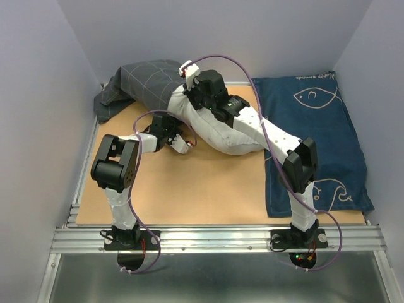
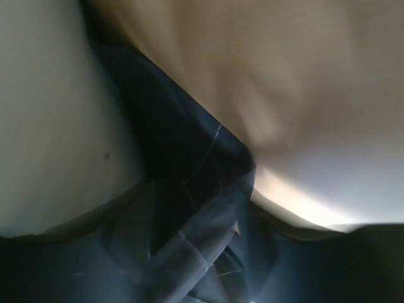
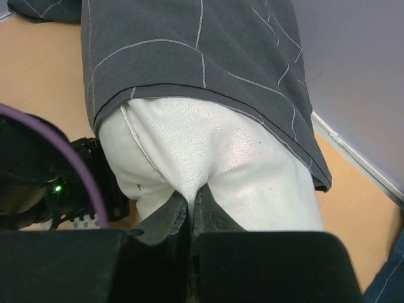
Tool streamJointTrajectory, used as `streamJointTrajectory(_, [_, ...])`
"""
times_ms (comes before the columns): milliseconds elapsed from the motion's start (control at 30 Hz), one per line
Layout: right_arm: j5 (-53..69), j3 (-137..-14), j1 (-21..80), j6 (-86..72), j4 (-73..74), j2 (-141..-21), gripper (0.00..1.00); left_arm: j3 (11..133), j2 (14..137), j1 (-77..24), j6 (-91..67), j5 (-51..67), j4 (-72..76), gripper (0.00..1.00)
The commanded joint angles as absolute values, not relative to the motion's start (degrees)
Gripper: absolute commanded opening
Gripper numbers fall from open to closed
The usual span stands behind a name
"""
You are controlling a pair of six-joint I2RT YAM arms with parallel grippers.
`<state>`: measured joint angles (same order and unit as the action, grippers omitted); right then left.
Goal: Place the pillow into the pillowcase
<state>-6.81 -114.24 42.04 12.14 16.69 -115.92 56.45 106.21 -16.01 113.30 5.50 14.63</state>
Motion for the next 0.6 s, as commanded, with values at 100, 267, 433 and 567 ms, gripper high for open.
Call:
streamJointTrajectory(100, [-5.4,-113.3,41.3,9.7,12.9,-113.6,0.01,60.1,102.0,-17.0,124.6,14.1,12.3,0.00])
streamJointTrajectory(267, [-1.9,-120.6,39.0,2.2,13.1,-121.5,0.01,65.5,84.5,-32.3,120.4,41.5,-25.4,0.00])
streamJointTrajectory(433, [3.0,-122.0,37.7,-3.5,13.0,-125.5,0.01,55.7,71.6,-38.5,117.3,47.7,-26.9,0.00])
streamJointTrajectory(567, [3.6,-119.0,37.4,-5.1,13.0,-124.8,0.01,48.9,68.0,-38.7,117.1,39.4,-27.7,0.27])
